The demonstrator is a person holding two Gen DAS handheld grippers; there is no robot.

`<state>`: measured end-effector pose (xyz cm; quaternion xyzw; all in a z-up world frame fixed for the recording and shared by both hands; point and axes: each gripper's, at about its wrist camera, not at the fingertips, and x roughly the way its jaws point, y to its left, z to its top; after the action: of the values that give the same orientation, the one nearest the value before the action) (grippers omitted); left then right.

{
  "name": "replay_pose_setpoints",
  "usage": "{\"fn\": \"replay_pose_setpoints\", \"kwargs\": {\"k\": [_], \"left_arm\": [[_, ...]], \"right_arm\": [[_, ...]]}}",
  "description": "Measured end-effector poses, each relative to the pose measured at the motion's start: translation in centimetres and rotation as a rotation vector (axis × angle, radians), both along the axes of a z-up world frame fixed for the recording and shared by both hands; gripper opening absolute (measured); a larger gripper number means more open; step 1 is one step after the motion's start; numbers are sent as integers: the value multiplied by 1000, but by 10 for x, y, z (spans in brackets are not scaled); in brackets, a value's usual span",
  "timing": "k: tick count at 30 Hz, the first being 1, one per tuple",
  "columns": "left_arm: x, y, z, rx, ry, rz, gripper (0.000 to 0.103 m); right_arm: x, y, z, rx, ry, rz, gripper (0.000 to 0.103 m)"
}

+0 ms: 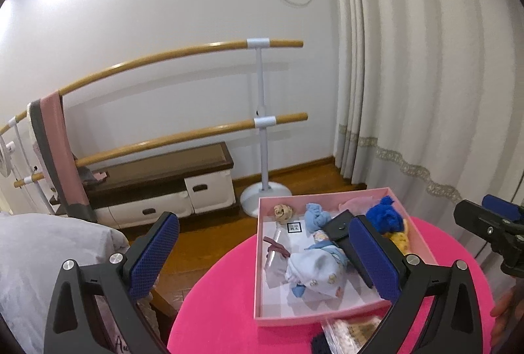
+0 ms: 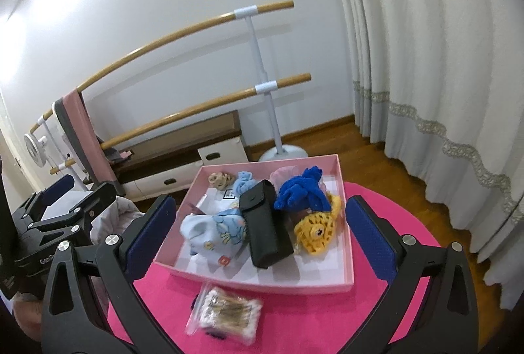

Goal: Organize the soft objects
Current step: 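Withdraw both tools from the box and hold above the table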

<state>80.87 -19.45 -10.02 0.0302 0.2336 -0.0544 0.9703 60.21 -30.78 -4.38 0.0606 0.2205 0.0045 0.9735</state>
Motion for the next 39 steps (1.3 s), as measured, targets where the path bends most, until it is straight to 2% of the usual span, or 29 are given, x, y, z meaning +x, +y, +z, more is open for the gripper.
{"fn": "replay_pose_setpoints", "kwargs": {"k": [4,9,16,24,27,39], "left_arm": [[-69,24,-4,-11,-37,2,103],[-114,35,-5,-34,-75,1,103],[-174,54,-6,-52,-101,5,103],[-228,59,-12,-60,-84,2,103],[-245,63,-6,-65,-77,0,103],[-287,79,2,-79,-43,30,103]], "right_arm": [[-24,5,7,-15,-24,-9,103],[-56,12,14,-22,-54,-15,103],[-97,23,9,-37,-78,-27,103],[-136,33,-6,-51,-87,-46,103],[-145,37,-12,-55,-80,-44,103],[-160,39,-24,-59,-65,-49,103]]}}
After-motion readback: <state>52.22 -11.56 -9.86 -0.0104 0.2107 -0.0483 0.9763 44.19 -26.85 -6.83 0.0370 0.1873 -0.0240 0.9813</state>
